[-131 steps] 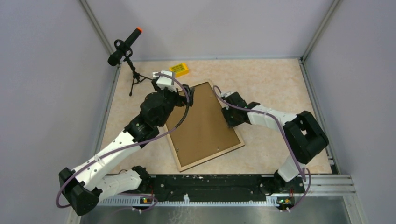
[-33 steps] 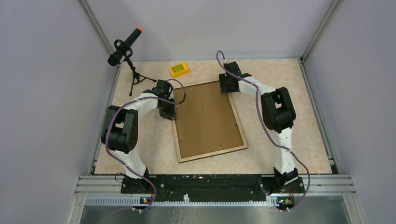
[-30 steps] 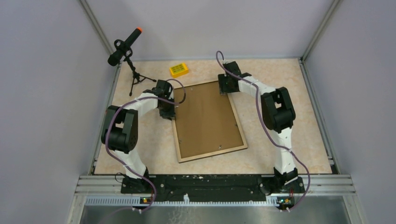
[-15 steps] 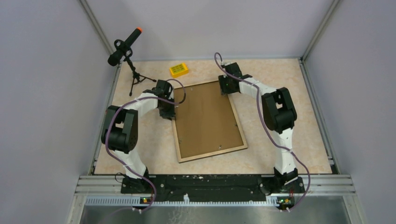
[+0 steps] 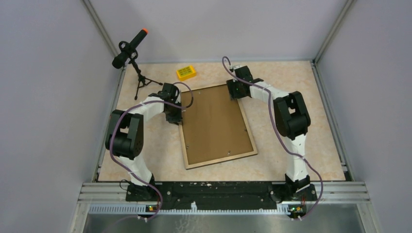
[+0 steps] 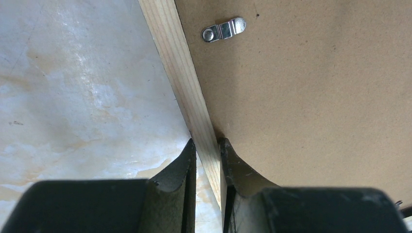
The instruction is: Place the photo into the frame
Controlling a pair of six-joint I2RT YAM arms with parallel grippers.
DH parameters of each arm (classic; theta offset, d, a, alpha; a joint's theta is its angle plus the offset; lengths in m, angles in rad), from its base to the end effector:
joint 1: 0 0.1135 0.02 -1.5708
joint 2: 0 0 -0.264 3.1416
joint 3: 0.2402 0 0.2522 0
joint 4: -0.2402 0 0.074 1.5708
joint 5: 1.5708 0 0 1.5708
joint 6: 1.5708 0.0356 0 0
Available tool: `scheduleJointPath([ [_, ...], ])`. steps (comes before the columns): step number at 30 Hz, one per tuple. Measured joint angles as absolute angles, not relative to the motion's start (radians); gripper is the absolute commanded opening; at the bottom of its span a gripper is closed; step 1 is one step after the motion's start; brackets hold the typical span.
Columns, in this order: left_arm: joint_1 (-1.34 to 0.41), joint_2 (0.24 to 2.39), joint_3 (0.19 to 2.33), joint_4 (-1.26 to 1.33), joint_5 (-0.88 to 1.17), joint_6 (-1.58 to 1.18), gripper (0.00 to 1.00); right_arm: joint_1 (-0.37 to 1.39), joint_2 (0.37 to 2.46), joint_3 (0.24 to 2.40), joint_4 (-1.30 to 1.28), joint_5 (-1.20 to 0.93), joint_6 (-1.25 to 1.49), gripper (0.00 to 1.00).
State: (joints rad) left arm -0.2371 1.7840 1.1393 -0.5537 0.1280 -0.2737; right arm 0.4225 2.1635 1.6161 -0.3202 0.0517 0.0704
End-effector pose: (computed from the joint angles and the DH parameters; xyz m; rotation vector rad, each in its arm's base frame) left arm 0.3367 -0.0860 0.1705 -0.0174 2.7976 -0.3066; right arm 0.4374 0.1946 0.1726 -0.4050 2.4093 0.1574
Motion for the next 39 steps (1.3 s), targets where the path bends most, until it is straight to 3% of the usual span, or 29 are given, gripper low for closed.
scheduleJointPath([
  [20,-0.230,1.784,1.140,-0.554,0.146,-0.266,0.00,0.424,2.151,1.625,-0.408,0.068,0.084,0.31],
  [24,-0.229,1.783,1.140,-0.554,0.149,-0.267,0.00,0.424,2.148,1.624,-0.413,0.084,0.088,0.18],
  [30,-0.224,1.775,1.121,-0.532,0.174,-0.270,0.00,0.421,2.142,1.610,-0.397,0.105,0.101,0.10],
  [34,-0.222,1.775,1.121,-0.531,0.176,-0.271,0.00,0.421,2.142,1.610,-0.396,0.103,0.106,0.14],
  [39,-0.222,1.774,1.121,-0.531,0.176,-0.271,0.00,0.417,2.137,1.607,-0.395,0.084,0.111,0.51],
])
